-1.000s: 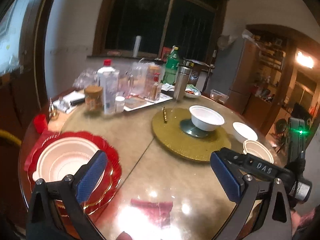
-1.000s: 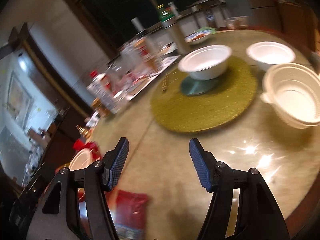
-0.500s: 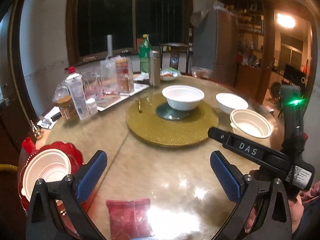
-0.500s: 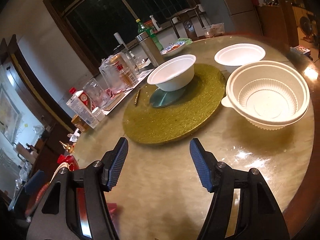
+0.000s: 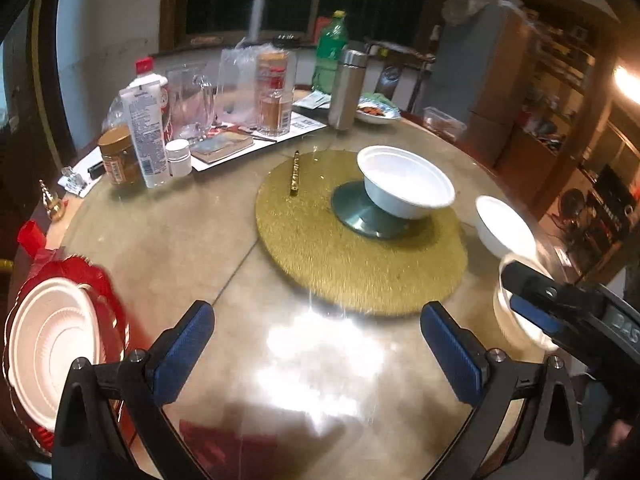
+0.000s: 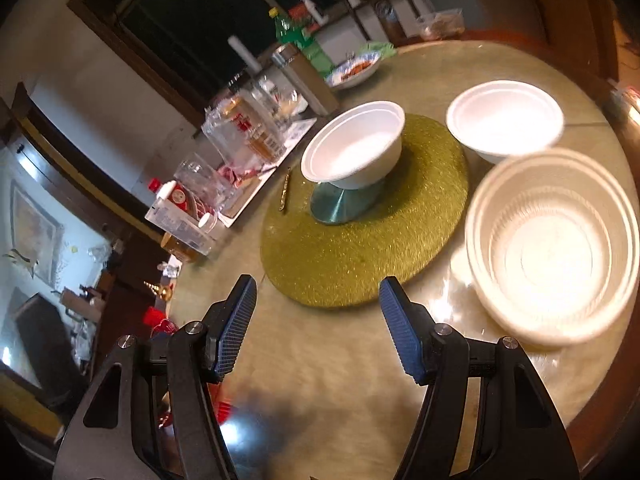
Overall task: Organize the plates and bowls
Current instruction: 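Move the right gripper to the white bowl on the gold lazy susan, then grasp the white bowl rim with the right gripper and lift it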
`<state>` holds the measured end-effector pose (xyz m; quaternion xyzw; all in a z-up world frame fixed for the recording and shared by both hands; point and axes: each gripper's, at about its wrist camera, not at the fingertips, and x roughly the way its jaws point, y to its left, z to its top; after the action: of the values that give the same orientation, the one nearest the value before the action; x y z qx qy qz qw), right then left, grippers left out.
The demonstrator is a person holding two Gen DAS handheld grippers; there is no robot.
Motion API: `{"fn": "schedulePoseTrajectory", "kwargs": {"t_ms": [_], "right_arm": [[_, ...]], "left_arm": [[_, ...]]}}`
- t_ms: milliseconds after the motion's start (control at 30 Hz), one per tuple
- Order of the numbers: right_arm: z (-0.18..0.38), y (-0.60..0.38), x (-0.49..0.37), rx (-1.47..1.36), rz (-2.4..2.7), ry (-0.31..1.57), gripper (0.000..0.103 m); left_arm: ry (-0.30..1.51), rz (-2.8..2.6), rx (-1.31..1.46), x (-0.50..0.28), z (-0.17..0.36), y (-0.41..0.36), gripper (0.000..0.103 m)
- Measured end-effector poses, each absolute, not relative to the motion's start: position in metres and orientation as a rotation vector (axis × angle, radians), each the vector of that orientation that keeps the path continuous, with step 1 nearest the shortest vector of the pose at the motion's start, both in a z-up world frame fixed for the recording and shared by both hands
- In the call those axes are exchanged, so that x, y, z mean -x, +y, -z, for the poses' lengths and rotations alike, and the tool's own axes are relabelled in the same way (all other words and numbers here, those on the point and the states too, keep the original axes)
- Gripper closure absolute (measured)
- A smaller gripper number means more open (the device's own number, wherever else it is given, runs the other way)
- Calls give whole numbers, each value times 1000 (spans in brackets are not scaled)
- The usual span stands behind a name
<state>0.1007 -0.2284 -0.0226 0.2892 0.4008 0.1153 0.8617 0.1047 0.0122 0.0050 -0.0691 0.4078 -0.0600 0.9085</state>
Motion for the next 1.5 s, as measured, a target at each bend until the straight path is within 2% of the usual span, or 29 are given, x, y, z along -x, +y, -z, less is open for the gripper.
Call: {"fn": "schedulePoseTrajectory", "kwargs": {"t_ms": [167,333,733,933,1067,1133,1200,1267,1333,1367,1400,1433,1467,1500], "right_arm": [[13,-243,-156,-586,-231,952,38],[27,-261,-209,-639,-200,1072,38],[54,-287,-283,-691,-87,1152,38],[68,-289,-306,-670,-42,1178,38],[74,-292,-313,-667,-19,1179,38],[77,-291,-317,-649,-7,1184,39],[82,-287,-320,-629,0,1197,46],[85,-286,-321,-618,7,1205,51],[87,-283,-322,-587,15,1205,60],[87,-281,-323,-568,19,1210,68],[88,-278,-324,-547,25,1216,76],[89,-276,-324,-535,27,1217,79],[90,-276,-323,-529,27,1219,86],[91,-275,-322,-526,24,1220,88]], "left_arm": [[888,106,177,-151,-13,1,0],[932,99,189,-199,-10,-15,0],[1074,84,269,-288,20,-38,1],[1094,77,234,-309,31,-56,1],[1097,76,217,-316,36,-64,5],[1113,82,215,-320,42,-68,10],[1130,88,208,-323,48,-73,19],[1142,89,202,-325,53,-77,25],[1146,92,182,-326,57,-82,30],[1151,94,176,-327,58,-83,36],[1158,95,171,-328,61,-86,48],[1169,94,165,-329,64,-87,55],[1179,92,165,-329,67,-87,66],[1188,94,163,-329,70,-88,75]]}}
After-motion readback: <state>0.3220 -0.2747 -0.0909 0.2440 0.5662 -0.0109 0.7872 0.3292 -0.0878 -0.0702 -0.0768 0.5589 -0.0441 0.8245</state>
